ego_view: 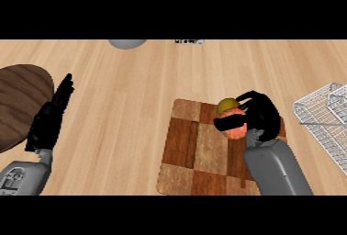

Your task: Pick the squash from the cutting board and place it in the tiered basket

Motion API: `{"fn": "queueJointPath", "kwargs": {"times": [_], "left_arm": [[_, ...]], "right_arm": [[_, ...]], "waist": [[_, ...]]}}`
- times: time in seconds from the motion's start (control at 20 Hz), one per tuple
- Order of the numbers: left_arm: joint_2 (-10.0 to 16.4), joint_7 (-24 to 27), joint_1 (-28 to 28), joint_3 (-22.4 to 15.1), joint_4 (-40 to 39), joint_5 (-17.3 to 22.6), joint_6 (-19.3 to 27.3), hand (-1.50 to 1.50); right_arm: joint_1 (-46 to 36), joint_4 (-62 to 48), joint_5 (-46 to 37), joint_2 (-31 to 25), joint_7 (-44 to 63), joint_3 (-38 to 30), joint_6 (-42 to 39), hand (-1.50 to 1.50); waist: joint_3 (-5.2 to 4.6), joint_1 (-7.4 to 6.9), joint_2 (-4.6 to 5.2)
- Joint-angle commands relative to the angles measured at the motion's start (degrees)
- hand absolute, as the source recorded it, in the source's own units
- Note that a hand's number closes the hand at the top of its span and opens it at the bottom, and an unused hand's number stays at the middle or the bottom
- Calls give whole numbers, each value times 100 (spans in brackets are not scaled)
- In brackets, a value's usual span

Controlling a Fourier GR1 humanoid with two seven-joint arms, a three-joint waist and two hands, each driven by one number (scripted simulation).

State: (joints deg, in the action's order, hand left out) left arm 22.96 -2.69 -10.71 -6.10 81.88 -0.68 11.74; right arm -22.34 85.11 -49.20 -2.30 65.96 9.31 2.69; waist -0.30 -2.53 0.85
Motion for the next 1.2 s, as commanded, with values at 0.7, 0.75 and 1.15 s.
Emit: {"fn": "queueJointPath", "kwargs": {"times": [0.7,0.75,1.15], "left_arm": [[-132,-77,-45,-22,-67,-61,1,0],[-104,98,32,-39,-131,-98,-47,0],[-92,41,183,175,-50,-36,-54,0]], "right_arm": [[-3845,-2113,-4210,-855,1406,-1662,710,150],[-3959,-2384,-4379,-847,1418,-1686,519,150],[-4736,-2580,-4089,-1092,798,-2550,-29,150]], "waist": [[15,28,-49],[14,27,-40],[26,185,-90]]}}
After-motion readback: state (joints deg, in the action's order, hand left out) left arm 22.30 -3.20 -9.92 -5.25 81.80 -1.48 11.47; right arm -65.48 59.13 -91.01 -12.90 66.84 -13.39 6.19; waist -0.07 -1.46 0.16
